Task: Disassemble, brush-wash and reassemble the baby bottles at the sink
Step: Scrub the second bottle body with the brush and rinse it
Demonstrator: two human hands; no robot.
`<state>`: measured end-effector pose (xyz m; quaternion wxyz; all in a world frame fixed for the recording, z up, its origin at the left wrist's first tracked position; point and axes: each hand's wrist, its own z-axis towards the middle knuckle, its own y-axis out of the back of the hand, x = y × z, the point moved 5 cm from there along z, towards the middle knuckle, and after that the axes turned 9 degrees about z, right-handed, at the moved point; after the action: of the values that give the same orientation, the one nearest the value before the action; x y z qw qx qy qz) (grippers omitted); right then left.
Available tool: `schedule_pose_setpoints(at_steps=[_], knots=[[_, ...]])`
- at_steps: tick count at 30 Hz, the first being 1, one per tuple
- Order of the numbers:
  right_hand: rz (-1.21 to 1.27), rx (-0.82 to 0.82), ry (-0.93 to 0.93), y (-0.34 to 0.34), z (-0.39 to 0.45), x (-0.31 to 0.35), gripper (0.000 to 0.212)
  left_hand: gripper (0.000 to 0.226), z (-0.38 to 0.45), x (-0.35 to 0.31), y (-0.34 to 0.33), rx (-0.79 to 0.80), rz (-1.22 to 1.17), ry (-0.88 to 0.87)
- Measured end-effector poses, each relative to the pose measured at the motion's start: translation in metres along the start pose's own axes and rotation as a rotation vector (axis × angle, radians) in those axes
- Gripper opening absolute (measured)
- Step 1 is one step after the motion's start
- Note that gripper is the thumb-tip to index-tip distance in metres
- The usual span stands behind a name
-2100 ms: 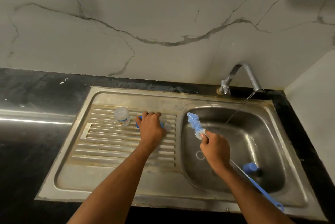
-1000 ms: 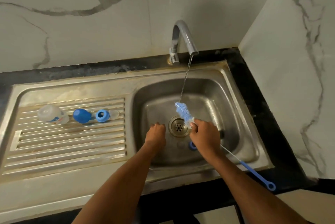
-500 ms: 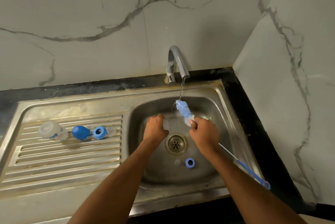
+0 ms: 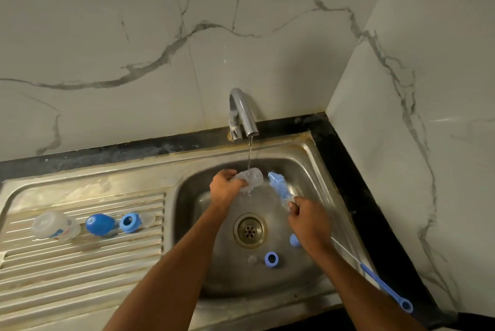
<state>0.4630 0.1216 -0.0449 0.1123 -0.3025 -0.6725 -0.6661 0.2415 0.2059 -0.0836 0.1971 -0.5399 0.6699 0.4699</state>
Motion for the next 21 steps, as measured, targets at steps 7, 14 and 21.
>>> schedule_pose_setpoints(at_steps=[7,14,21], knots=[[0.000,-0.016,-0.011,0.006,0.000,-0.009,0.025,0.044,0.007,0.004,-0.015,0.117,-0.182,0.151],[-0.022,-0.031,0.003,-0.004,-0.003,-0.007,0.012,0.025,-0.011,0.025,-0.009,0.285,-0.399,0.373],[0.144,-0.023,0.124,-0.020,-0.027,0.013,0.015,0.069,-0.022,0.026,0.014,0.322,-0.766,0.487]])
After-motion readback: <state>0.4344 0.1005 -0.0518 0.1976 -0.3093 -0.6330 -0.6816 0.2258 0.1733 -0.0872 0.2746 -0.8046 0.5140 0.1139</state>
